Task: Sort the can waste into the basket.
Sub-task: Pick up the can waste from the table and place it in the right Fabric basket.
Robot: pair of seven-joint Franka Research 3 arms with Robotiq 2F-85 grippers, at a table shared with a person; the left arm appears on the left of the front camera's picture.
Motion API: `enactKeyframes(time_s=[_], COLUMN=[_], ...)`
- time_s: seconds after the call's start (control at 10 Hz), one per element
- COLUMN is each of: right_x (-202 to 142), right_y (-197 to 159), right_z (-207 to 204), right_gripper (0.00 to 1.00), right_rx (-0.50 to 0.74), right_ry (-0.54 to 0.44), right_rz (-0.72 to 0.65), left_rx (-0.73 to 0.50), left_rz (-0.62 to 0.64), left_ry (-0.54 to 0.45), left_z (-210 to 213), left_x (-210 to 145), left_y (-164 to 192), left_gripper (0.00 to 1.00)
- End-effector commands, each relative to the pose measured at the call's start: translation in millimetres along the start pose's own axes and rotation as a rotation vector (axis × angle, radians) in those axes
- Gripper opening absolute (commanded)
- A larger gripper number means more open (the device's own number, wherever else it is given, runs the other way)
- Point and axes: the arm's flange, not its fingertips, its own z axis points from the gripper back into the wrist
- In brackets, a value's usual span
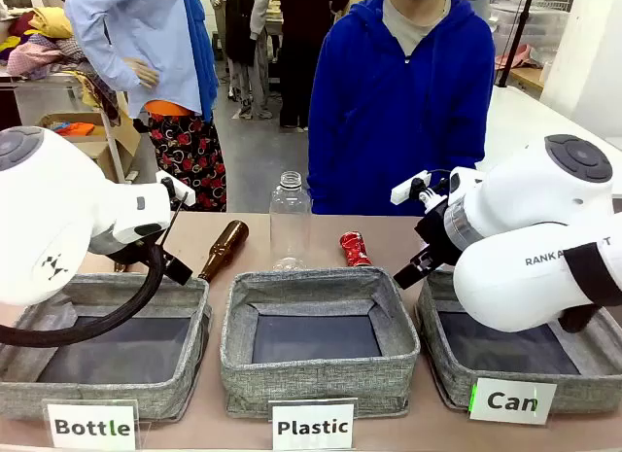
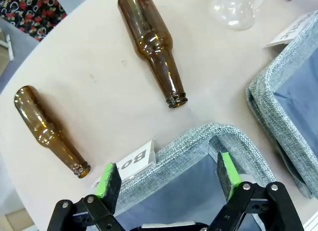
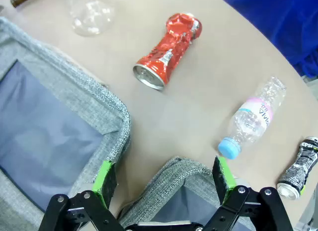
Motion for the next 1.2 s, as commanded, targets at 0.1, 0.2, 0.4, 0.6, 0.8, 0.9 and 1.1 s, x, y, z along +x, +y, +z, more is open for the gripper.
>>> enactKeyframes(time_s=[0.1, 0.2, 0.4, 0.6, 0.8, 0.9, 1.1], right_x=[0.0, 0.0, 0.0, 0.0, 0.0, 0.0, 0.0], right_y=[0.0, 0.0, 0.0, 0.0, 0.0, 0.0, 0.0], right_z=[0.0, 0.0, 0.0, 0.0, 0.0, 0.0, 0.0], right_gripper=[1.0, 1.0, 1.0, 1.0, 1.0, 1.0, 1.0], right_rx=[0.0, 0.0, 0.0, 0.0, 0.0, 0.0, 0.0], right_ry=[0.0, 0.0, 0.0, 0.0, 0.0, 0.0, 0.0], right_rz=[0.0, 0.0, 0.0, 0.0, 0.0, 0.0, 0.0], left_rx=[0.0, 0.0, 0.0, 0.0, 0.0, 0.0, 0.0], left_rz=[0.0, 0.0, 0.0, 0.0, 0.0, 0.0, 0.0], left_ry=[0.0, 0.0, 0.0, 0.0, 0.0, 0.0, 0.0], left_z=[0.1, 0.1, 0.1, 0.1, 0.1, 0.1, 0.1], left_x=[0.0, 0.0, 0.0, 0.0, 0.0, 0.0, 0.0], left_y=[0.0, 0.0, 0.0, 0.0, 0.0, 0.0, 0.0], left_gripper=[1.0, 1.0, 1.0, 1.0, 1.0, 1.0, 1.0])
